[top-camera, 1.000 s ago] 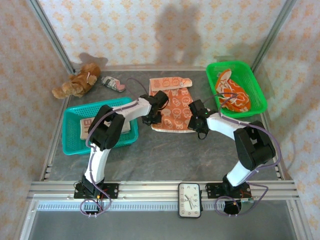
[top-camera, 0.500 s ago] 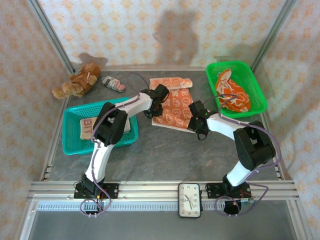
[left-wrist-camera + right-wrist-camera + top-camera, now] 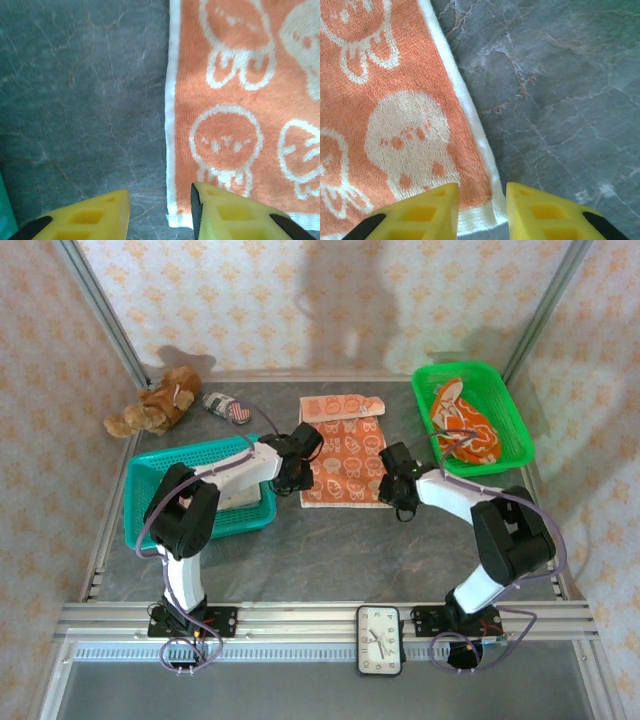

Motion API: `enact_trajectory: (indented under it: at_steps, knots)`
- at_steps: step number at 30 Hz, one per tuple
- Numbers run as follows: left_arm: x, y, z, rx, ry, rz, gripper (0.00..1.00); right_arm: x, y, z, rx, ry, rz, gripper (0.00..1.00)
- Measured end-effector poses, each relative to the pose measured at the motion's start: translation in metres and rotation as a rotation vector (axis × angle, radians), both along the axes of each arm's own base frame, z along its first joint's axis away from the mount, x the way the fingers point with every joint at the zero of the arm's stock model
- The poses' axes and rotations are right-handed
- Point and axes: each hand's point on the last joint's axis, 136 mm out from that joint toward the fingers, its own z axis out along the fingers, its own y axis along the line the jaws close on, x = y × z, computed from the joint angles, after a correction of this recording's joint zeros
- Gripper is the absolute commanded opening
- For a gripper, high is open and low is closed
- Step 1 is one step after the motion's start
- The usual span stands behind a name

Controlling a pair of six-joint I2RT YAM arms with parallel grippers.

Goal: Fold and stack the towels

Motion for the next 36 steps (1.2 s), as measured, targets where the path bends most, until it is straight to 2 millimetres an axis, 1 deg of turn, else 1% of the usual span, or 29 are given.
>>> enact_trajectory:
  at_steps: [2,3,5,8,12,17,20,23,27,30,32,33,36]
  knots:
    - [-0.005,0.000,-0.005,0.006,0.010,0.002,0.37,-0.003,-0.001,0.002,0.003,-0.006,0.000,0.29]
    - [-0.006,-0.002,-0.004,0.001,0.006,0.004,0.36,-0.004,-0.002,0.002,0.003,-0.006,0.000,0.29]
    - [-0.007,-0.004,-0.004,-0.014,0.002,0.007,0.36,-0.006,-0.002,0.000,0.004,-0.001,0.001,0.28]
    - [-0.012,-0.009,-0.009,-0.034,0.013,0.007,0.36,-0.009,-0.003,-0.003,0.003,0.009,0.003,0.27]
    - [-0.017,-0.011,-0.015,-0.047,0.031,0.006,0.36,-0.008,-0.002,-0.004,0.005,0.008,0.003,0.27]
    - [-0.017,-0.013,-0.017,-0.060,0.026,0.005,0.34,-0.008,-0.002,-0.007,0.005,0.014,0.005,0.27]
    - [-0.021,-0.015,-0.023,-0.073,0.035,0.003,0.34,-0.009,-0.002,-0.010,0.001,0.023,0.005,0.27]
    - [-0.028,-0.015,-0.031,-0.066,0.056,0.002,0.31,-0.008,-0.001,-0.013,0.000,0.029,0.007,0.27]
    - [-0.030,-0.016,-0.038,-0.052,0.068,0.001,0.29,-0.007,0.000,-0.016,-0.005,0.038,0.012,0.27]
    - [-0.031,-0.015,-0.038,-0.048,0.069,0.004,0.24,-0.007,0.000,-0.017,-0.011,0.046,0.016,0.27]
    - [-0.031,-0.014,-0.039,-0.042,0.069,0.004,0.18,-0.007,0.000,-0.017,-0.018,0.050,0.020,0.25]
    - [-0.031,-0.013,-0.039,-0.038,0.069,0.006,0.17,-0.008,0.000,-0.017,-0.021,0.053,0.020,0.23]
    - [-0.031,-0.013,-0.038,-0.030,0.063,0.003,0.09,-0.008,0.000,-0.017,-0.027,0.052,0.026,0.10]
